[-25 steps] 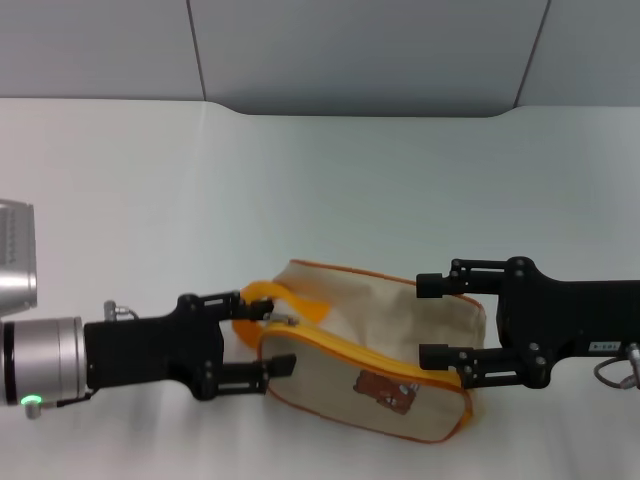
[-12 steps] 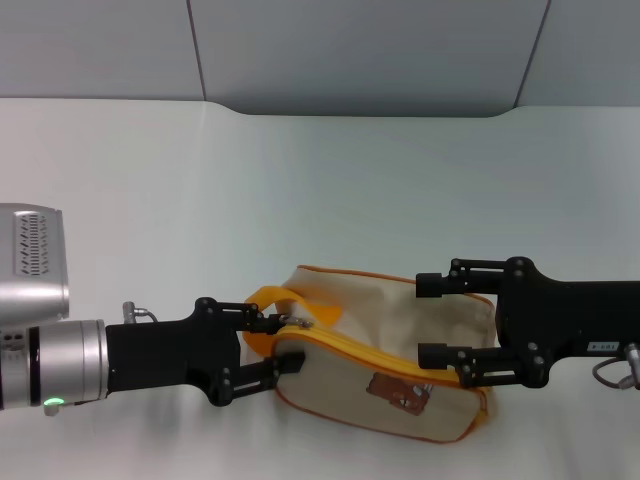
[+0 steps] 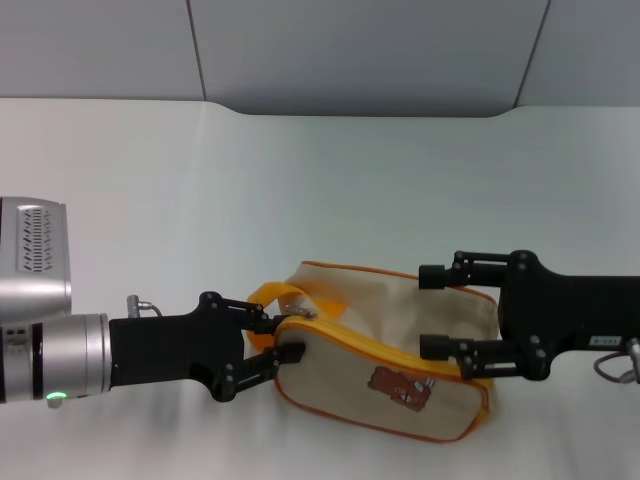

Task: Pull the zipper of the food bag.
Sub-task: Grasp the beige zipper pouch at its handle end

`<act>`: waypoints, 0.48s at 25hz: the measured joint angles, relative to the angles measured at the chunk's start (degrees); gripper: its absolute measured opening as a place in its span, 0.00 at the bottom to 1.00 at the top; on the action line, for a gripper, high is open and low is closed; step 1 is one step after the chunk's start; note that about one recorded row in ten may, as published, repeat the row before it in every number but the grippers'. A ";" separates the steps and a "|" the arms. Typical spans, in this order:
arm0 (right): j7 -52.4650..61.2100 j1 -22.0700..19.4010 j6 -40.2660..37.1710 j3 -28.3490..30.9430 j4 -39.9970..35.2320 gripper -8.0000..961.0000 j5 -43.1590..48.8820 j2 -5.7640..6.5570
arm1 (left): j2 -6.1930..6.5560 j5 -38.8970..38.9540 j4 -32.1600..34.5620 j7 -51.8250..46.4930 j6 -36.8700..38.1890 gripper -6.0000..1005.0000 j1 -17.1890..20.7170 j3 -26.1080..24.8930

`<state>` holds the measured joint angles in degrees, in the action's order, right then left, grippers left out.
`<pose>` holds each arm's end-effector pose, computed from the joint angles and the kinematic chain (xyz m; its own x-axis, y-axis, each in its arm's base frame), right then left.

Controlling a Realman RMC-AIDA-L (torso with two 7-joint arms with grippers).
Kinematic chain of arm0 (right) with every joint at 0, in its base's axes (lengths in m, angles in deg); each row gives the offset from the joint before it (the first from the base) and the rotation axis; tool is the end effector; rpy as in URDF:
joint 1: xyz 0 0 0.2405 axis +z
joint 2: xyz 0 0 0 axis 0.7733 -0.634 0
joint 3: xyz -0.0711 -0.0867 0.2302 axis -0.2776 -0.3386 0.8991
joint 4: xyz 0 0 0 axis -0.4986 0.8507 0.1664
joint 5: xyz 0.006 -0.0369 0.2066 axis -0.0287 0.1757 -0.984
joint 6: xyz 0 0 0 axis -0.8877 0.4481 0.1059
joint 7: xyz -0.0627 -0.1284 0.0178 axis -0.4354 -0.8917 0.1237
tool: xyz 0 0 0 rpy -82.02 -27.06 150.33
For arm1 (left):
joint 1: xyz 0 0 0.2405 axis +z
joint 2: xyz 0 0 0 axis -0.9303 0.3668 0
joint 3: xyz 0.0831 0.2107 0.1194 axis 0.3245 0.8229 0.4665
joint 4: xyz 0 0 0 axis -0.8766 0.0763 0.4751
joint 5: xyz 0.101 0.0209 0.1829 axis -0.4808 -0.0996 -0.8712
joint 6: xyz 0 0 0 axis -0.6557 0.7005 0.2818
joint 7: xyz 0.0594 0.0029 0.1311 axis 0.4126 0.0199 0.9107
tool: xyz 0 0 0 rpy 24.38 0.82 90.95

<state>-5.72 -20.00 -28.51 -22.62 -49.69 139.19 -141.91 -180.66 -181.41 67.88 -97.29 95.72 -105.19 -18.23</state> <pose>0.2438 0.2974 -0.0004 0.7799 -0.1237 -0.6135 -0.1731 -0.9847 -0.0216 -0.2767 0.3030 -0.0486 0.8725 0.1846 0.4525 0.2662 -0.9560 -0.1233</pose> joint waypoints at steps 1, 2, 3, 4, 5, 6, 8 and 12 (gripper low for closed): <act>-0.10 -0.06 0.00 0.54 -0.07 0.76 -0.03 -0.05 | 0.03 0.01 0.13 0.18 0.25 0.34 -0.06 -0.07; -0.22 -0.09 0.00 1.09 -0.11 0.76 -0.03 -0.15 | 0.04 0.03 0.23 0.31 0.48 0.33 -0.09 -0.12; -0.76 -0.15 0.00 3.00 -0.14 0.76 -0.05 -0.49 | 0.10 0.06 0.38 0.43 0.86 0.31 -0.15 -0.23; -0.76 -0.15 0.00 3.00 -0.14 0.76 -0.05 -0.49 | 0.20 0.09 0.48 0.61 1.43 0.30 -0.29 -0.28; -1.26 -0.17 0.00 4.19 -0.15 0.76 -0.05 -0.70 | 0.20 0.09 0.48 0.61 1.43 0.29 -0.29 -0.28; -1.81 -0.19 0.00 5.49 -0.15 0.76 -0.08 -0.92 | 0.29 0.11 0.54 0.79 1.85 0.28 -0.45 -0.31; -3.32 -0.21 0.51 7.93 -0.17 0.76 -0.12 -1.46 | 0.42 0.12 0.95 0.91 2.62 0.26 -0.88 -0.37; -8.13 -0.06 3.24 12.26 -0.16 0.76 -0.15 -2.95 | 0.70 0.54 2.58 0.94 4.84 0.20 -1.55 -0.38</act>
<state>-13.84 -20.05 -25.27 -10.36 -49.85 139.04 -144.86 -179.96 -180.87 70.46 -96.35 100.56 -106.73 -18.60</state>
